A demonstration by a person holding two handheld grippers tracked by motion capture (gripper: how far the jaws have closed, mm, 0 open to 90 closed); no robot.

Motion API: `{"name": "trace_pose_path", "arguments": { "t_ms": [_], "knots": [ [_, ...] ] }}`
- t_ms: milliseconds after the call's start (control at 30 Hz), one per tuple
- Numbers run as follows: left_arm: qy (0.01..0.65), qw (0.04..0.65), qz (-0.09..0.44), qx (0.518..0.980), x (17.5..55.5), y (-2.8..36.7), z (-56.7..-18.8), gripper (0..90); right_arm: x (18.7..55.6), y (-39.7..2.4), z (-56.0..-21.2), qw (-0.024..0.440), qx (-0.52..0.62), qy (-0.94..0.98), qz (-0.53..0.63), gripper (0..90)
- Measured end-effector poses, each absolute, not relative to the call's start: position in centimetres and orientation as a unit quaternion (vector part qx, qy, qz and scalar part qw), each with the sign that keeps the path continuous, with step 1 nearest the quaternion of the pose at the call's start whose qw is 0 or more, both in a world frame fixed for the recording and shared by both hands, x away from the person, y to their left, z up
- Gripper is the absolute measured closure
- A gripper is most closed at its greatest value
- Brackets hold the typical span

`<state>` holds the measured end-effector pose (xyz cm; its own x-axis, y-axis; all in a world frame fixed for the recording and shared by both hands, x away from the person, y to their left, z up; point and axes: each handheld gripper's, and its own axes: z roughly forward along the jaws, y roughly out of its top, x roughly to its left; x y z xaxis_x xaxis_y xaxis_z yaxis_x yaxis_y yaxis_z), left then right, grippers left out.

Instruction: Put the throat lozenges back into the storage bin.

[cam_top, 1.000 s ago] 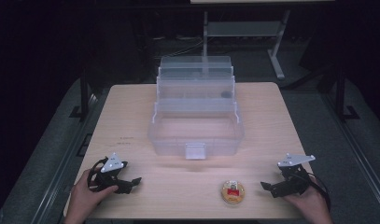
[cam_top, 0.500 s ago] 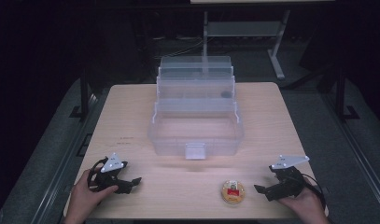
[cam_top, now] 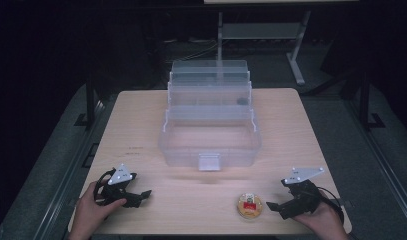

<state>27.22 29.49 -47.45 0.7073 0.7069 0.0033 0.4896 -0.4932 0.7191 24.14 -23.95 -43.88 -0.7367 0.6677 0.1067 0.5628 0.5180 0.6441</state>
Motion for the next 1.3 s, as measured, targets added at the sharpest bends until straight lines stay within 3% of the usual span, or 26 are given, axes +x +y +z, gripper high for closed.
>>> {"name": "trace_pose_path", "arguments": {
  "t_ms": [1300],
  "knots": [
    [0.352, 0.36, 0.151, 0.851, 27.2, 29.5, -47.4, 11.9, 24.3, -19.2, -43.3, 0.052, 0.29, 0.904, 0.31, 5.5]
  ]
}}
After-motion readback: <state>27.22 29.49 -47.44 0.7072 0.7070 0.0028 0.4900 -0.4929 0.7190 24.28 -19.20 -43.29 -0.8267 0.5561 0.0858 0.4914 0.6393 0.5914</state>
